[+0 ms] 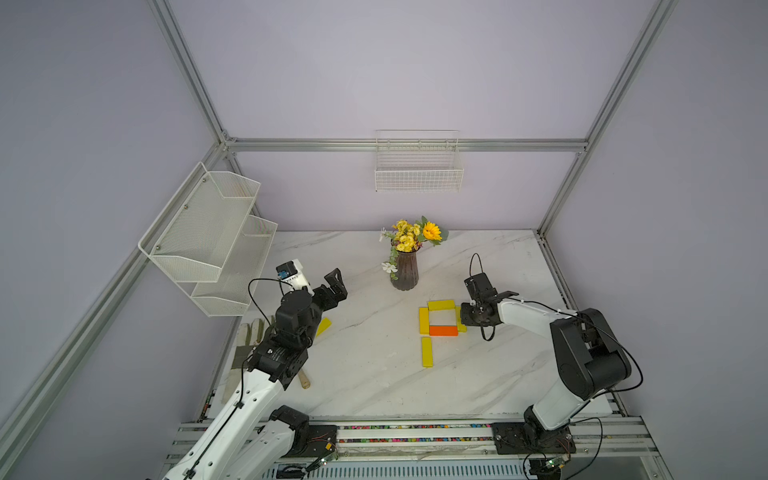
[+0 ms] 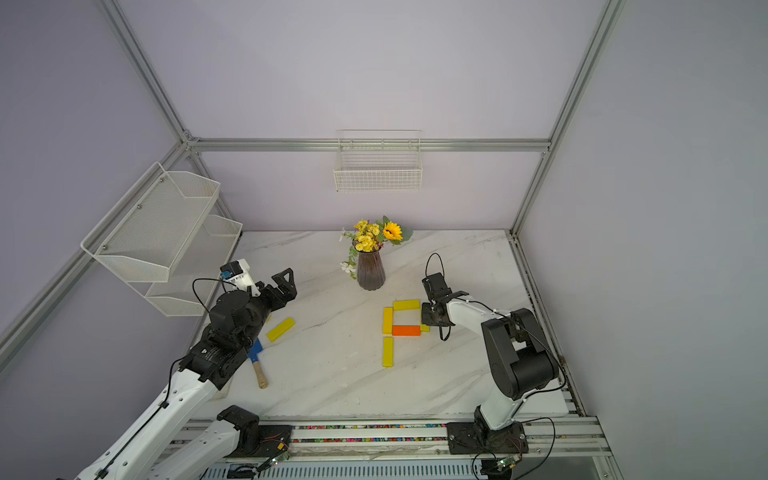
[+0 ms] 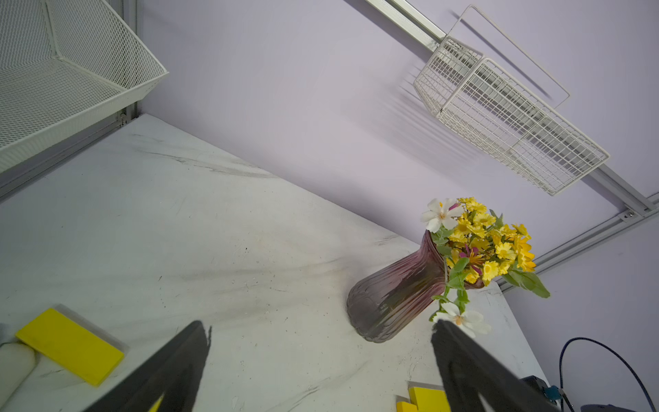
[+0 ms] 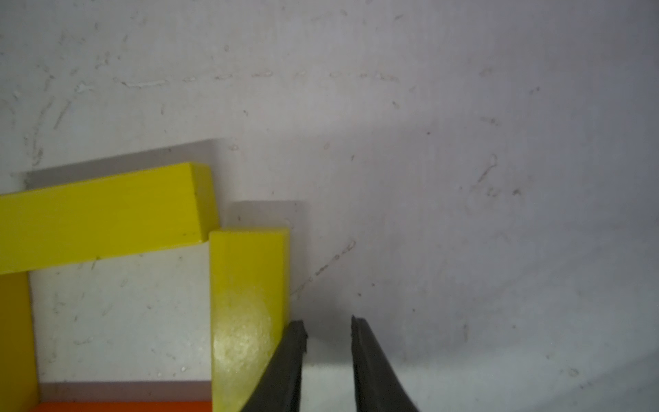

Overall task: Assemble the number 8 with building blocks
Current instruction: Assemble the building block at the center of the board, then pick up the building block from the center of the board.

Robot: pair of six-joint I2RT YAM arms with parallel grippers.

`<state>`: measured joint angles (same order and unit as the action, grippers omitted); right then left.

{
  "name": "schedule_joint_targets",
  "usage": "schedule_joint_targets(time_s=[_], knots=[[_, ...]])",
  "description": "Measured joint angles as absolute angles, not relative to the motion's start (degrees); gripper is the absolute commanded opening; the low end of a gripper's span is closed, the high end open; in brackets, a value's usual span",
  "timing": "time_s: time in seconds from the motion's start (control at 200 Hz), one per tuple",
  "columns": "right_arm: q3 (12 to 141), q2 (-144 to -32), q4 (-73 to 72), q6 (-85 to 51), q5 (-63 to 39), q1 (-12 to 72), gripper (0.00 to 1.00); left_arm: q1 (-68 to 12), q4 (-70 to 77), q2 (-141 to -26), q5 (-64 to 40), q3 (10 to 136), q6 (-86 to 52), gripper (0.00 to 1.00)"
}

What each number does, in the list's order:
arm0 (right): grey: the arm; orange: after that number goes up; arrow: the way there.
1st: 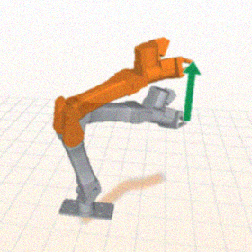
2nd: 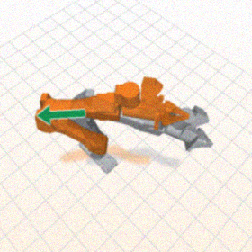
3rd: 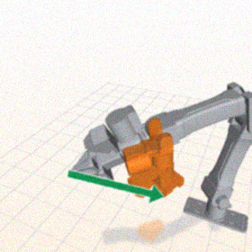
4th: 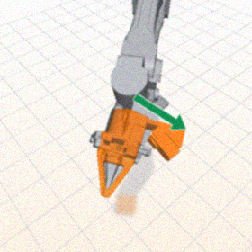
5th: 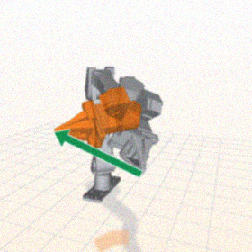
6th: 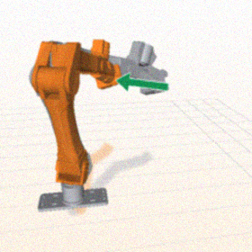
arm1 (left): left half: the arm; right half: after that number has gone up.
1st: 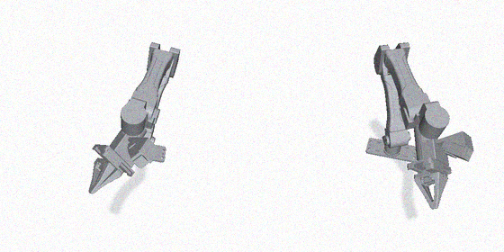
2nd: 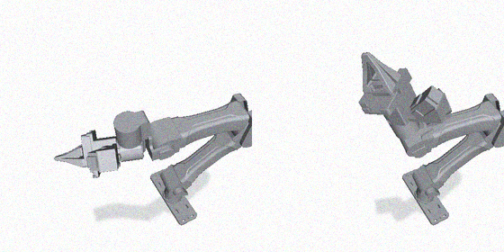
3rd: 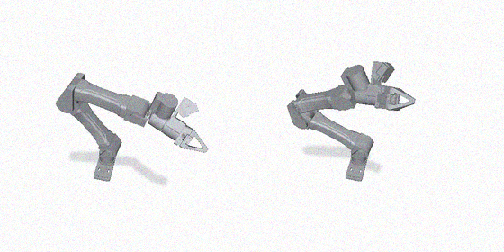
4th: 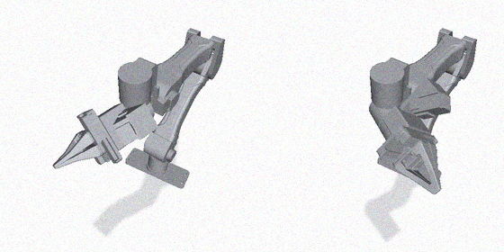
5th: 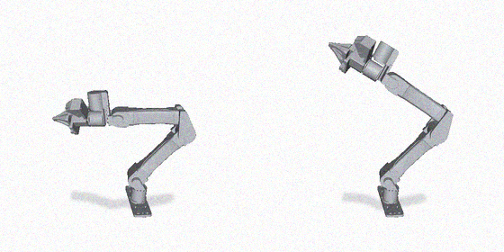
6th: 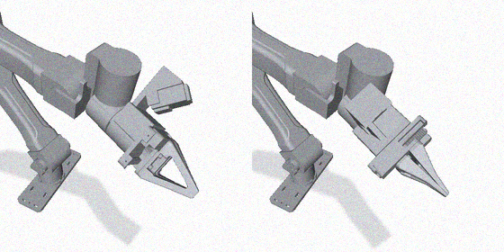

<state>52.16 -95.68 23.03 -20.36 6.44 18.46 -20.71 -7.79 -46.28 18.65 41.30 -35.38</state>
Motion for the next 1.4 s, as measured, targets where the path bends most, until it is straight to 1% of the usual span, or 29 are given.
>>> schedule_joint_targets(time_s=[0.135, 0.305, 0.425, 0.565, 0.645, 0.735, 0.805, 0.845, 1.02, 1.23, 1.4], knots=[[51.9, -95.7, 22.9, -20.8, 6.9, 18.5, 0.32, -20.7, -7.8, -46.3, 18.7, 41.3, -35.4, 1.00], [51.9, -94.5, 23.1, -22.2, 10.7, 18.4, 0.35, -20.7, -7.8, -46.3, 18.7, 41.3, -35.4, 1.00], [52.3, -89.6, 23.7, -22.2, 12.2, 18.4, 0.37, -20.7, -7.8, -46.2, 18.7, 41.3, -35.4, 1.00], [54.2, -83.1, 23.4, -20.3, 10.2, 19.2, 0.41, -20.7, -7.8, -46.1, 18.8, 41.3, -35.3, 1.00], [55.4, -81.2, 22.8, -18.4, 8.5, 21.8, 0.44, -20.7, -7.8, -45.9, 19.1, 41.3, -35.3, 1.00], [57.1, -81.4, 22.3, -15.2, 8.2, 29.5, 0.46, -20.7, -8.0, -45.5, 19.9, 41.3, -35.3, 1.00], [60.1, -84.4, 22.3, -13.2, 7.2, 36.6, 0.52, -20.7, -9.0, -45.1, 21.0, 41.3, -35.3, 1.00], [62.1, -86.7, 22.3, -12.1, 6.2, 40.1, 0.53, -20.7, -10.1, -44.9, 22.1, 41.5, -35.4, 1.00], [71.0, -98.5, 22.3, -6.2, 4.3, 49.8, 0.57, -19.0, -18.2, -46.1, 27.6, 46.1, -35.6, 1.00], [83.3, -112.2, 22.7, 4.7, 3.3, 55.9, 0.58, -8.7, -24.5, -48.2, 26.0, 49.7, -38.6, 1.00], [87.0, -117.4, 20.5, 15.2, 0.2, 56.8, 0.58, -5.1, -29.1, -51.8, 22.9, 51.0, -40.1, 1.00]])
